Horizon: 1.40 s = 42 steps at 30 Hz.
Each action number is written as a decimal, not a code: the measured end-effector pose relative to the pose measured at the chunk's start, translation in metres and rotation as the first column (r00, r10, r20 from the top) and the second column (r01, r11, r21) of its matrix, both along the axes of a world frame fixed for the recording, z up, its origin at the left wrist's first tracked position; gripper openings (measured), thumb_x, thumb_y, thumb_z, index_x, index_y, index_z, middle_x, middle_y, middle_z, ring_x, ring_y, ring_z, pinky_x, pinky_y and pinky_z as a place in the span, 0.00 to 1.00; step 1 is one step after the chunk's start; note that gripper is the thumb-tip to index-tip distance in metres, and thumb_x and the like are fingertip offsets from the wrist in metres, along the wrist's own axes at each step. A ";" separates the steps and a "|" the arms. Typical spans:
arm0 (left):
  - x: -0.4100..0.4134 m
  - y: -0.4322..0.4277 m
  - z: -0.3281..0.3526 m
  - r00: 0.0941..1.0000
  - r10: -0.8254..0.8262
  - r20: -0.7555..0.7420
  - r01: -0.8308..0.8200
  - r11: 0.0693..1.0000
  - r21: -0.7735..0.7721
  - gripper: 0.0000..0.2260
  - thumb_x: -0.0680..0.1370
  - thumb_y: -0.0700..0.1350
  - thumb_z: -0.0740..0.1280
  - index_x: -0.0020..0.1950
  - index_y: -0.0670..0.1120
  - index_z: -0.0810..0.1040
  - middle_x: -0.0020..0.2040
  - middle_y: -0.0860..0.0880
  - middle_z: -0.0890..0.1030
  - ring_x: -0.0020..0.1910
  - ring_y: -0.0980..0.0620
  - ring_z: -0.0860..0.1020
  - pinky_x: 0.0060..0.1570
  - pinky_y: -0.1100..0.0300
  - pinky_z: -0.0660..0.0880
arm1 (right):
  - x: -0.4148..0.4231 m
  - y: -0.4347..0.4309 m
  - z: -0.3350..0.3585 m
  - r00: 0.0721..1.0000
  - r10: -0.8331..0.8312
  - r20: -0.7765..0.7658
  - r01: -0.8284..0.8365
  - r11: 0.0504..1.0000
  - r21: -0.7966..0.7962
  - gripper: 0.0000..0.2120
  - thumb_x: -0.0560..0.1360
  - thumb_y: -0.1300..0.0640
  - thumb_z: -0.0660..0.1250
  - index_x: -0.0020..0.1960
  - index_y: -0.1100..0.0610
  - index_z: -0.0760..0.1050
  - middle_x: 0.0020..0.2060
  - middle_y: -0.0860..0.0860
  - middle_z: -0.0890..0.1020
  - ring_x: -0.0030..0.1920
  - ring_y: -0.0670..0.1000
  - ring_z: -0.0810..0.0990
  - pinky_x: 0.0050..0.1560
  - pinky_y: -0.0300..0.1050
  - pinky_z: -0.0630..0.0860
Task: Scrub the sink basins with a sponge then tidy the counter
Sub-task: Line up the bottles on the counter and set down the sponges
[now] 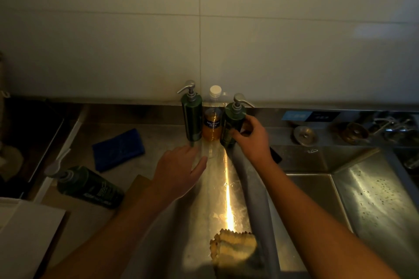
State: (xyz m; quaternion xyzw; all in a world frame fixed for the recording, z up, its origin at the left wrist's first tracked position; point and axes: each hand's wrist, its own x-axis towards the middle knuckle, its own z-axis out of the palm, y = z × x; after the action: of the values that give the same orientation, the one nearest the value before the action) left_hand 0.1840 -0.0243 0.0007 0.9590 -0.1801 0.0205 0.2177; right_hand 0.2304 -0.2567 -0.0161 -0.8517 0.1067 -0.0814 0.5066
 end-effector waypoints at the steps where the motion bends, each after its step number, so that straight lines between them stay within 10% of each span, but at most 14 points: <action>1: -0.003 0.001 0.000 1.000 0.000 -0.004 0.000 1.000 -0.005 0.28 0.79 0.64 0.51 0.60 0.47 0.80 0.51 0.49 0.83 0.48 0.50 0.79 0.51 0.51 0.75 | -0.005 0.000 0.000 1.000 -0.002 0.000 0.002 1.000 0.002 0.28 0.74 0.54 0.74 0.71 0.51 0.70 0.63 0.47 0.78 0.60 0.46 0.77 0.57 0.41 0.77; 16: -0.058 0.039 0.010 0.982 -0.189 0.020 0.189 0.980 -0.058 0.29 0.79 0.65 0.50 0.60 0.47 0.80 0.54 0.49 0.83 0.51 0.50 0.80 0.52 0.50 0.78 | -0.138 0.050 0.024 0.995 -0.095 -0.034 0.095 0.995 0.006 0.25 0.76 0.48 0.71 0.71 0.53 0.70 0.60 0.48 0.79 0.58 0.44 0.77 0.54 0.36 0.74; 26: -0.102 0.060 -0.038 0.688 -0.450 0.569 0.381 0.892 0.244 0.06 0.83 0.42 0.63 0.58 0.42 0.76 0.51 0.39 0.83 0.46 0.41 0.81 0.41 0.50 0.80 | -0.227 0.070 0.012 0.981 -0.164 -0.099 0.164 0.986 -0.003 0.23 0.76 0.47 0.70 0.69 0.51 0.71 0.59 0.46 0.79 0.59 0.44 0.77 0.59 0.44 0.76; 30: -0.127 0.051 -0.051 0.725 -0.429 0.540 0.377 0.902 0.210 0.04 0.82 0.43 0.64 0.54 0.44 0.76 0.48 0.41 0.83 0.42 0.42 0.80 0.37 0.51 0.77 | -0.253 0.061 -0.005 0.976 -0.169 -0.140 0.163 0.985 -0.050 0.21 0.76 0.48 0.70 0.67 0.51 0.73 0.57 0.45 0.79 0.57 0.44 0.78 0.58 0.43 0.77; 37: -0.176 0.023 -0.037 0.973 -0.224 0.050 0.225 0.974 -0.018 0.31 0.80 0.68 0.47 0.60 0.49 0.81 0.53 0.52 0.84 0.48 0.53 0.81 0.47 0.57 0.77 | -0.285 0.029 -0.040 0.927 -0.247 -0.281 0.196 0.960 -0.199 0.24 0.74 0.45 0.72 0.67 0.50 0.73 0.59 0.48 0.80 0.57 0.49 0.80 0.58 0.49 0.78; 42: -0.197 -0.002 -0.053 0.981 -0.161 -0.106 0.159 0.987 -0.028 0.24 0.79 0.66 0.49 0.55 0.53 0.78 0.48 0.54 0.81 0.47 0.54 0.78 0.47 0.57 0.74 | -0.296 0.008 -0.055 0.901 -0.175 -0.396 0.121 0.980 -0.158 0.24 0.73 0.45 0.73 0.66 0.50 0.73 0.56 0.49 0.81 0.51 0.49 0.79 0.54 0.45 0.77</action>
State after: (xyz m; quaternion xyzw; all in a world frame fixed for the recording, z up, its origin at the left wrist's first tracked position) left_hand -0.0129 -0.0267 -0.0520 0.9390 -0.2446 -0.0472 0.2371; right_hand -0.0651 -0.2490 -0.0707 -0.8702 0.2692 0.0530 0.4093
